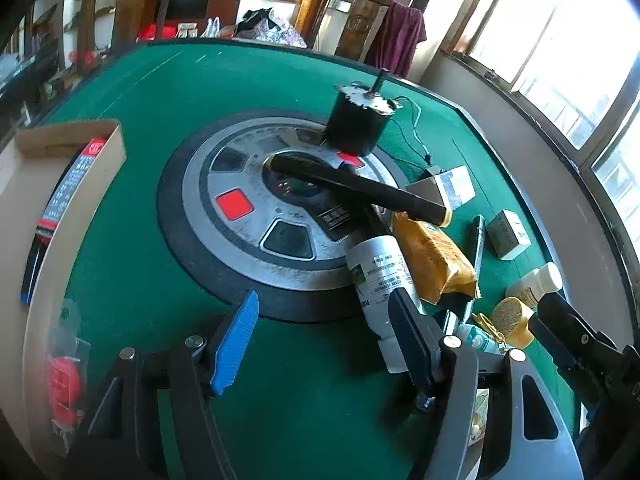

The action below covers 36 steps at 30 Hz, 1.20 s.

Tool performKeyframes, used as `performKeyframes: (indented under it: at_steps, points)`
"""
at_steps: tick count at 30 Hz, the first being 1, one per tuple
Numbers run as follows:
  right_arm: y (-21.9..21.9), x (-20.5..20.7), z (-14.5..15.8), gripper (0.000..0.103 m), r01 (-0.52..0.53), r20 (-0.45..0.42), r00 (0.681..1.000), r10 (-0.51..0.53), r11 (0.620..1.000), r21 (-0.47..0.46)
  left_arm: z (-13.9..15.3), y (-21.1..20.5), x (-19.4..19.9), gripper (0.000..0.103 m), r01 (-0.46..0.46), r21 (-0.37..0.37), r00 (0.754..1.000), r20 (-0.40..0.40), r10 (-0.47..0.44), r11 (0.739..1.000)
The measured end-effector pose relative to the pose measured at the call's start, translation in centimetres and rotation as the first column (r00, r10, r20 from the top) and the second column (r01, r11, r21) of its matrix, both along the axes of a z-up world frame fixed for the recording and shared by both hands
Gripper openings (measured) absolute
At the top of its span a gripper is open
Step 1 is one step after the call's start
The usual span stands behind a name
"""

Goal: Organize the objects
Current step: 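Grasp the white bottle with the left gripper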

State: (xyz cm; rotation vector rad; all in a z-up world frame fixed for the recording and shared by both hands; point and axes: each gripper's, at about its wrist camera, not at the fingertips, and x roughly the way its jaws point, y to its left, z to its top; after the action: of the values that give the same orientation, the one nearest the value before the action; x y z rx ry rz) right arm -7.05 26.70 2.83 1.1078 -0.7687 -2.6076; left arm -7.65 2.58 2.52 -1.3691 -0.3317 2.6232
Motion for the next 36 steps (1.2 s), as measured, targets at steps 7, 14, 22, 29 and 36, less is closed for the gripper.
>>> performKeyframes:
  at_steps: [7, 14, 22, 29, 36]
  points:
    - [0.2, 0.6, 0.5, 0.057, 0.029, -0.029, 0.999, -0.029, 1.000, 0.005, 0.6, 1.8, -0.7, 0.061, 0.016, -0.050, 1.000, -0.026, -0.018, 0.999]
    - [0.7, 0.6, 0.7, 0.057, 0.041, -0.032, 0.999, -0.041, 0.999, -0.004, 0.4, 4.9, -1.3, 0.061, 0.067, -0.172, 0.997, -0.037, -0.074, 0.983]
    - [1.0, 0.4, 0.4, 0.057, 0.041, -0.017, 0.999, -0.041, 0.999, -0.018, -0.7, 5.3, -1.2, 0.062, 0.070, -0.164, 0.997, -0.022, -0.075, 0.984]
    - [0.5, 0.1, 0.2, 0.057, 0.027, -0.007, 1.000, -0.027, 1.000, 0.006, -0.6, 5.9, -0.6, 0.029, 0.128, -0.244, 0.989, -0.042, -0.143, 0.961]
    - [-0.1, 0.1, 0.3, 0.060, 0.020, -0.019, 1.000, -0.019, 0.999, 0.046, -0.3, 3.6, 0.6, 0.029, 0.136, -0.133, 0.990, -0.011, -0.139, 0.982]
